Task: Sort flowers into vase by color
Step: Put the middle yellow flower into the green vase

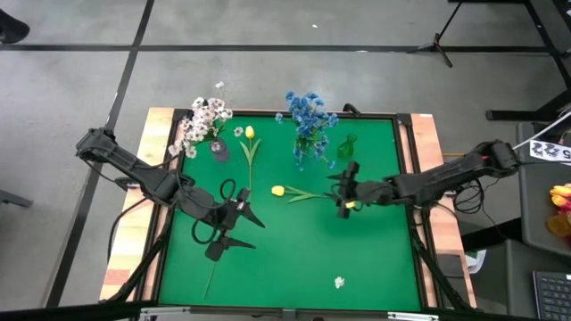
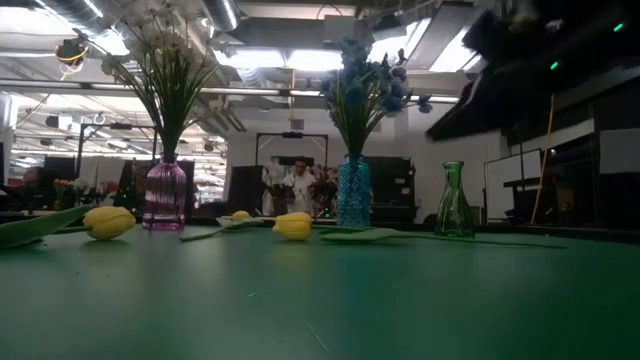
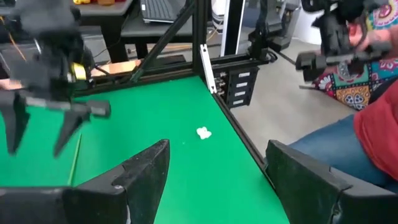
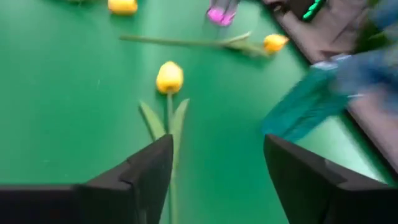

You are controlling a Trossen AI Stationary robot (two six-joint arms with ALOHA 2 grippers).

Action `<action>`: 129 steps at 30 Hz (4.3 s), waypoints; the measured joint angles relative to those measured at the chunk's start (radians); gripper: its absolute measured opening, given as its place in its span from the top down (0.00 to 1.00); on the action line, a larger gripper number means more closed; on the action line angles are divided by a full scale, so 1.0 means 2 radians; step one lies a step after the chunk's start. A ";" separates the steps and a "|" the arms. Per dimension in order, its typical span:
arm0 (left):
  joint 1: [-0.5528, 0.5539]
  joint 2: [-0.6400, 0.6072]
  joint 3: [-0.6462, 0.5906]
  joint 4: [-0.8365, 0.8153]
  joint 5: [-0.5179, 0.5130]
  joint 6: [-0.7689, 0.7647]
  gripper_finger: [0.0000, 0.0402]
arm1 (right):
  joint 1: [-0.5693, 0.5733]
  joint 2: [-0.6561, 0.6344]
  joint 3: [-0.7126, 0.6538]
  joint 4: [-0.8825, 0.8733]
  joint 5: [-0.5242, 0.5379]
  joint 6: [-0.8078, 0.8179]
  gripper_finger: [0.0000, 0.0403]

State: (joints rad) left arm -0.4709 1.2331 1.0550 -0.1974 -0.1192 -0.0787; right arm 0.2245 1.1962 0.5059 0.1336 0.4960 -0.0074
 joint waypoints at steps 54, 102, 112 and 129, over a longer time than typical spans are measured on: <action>0.009 0.000 -0.058 0.098 0.000 -0.013 0.34 | -0.081 0.277 0.044 0.175 -0.145 0.042 0.97; 0.114 0.136 -0.185 0.750 0.037 0.092 0.34 | -0.001 0.182 0.240 0.350 -0.233 -0.208 0.92; 0.117 0.185 -0.130 0.718 0.035 0.101 0.34 | -0.001 0.189 0.240 0.328 -0.244 -0.206 0.91; 0.081 0.144 -0.130 0.663 -0.033 0.173 0.51 | -0.001 0.189 0.240 0.345 -0.248 -0.210 0.91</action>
State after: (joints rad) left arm -0.3093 1.5219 0.7959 1.1291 -0.1859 0.2679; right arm 0.2222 1.5738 0.9855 0.8227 -0.0002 -0.4271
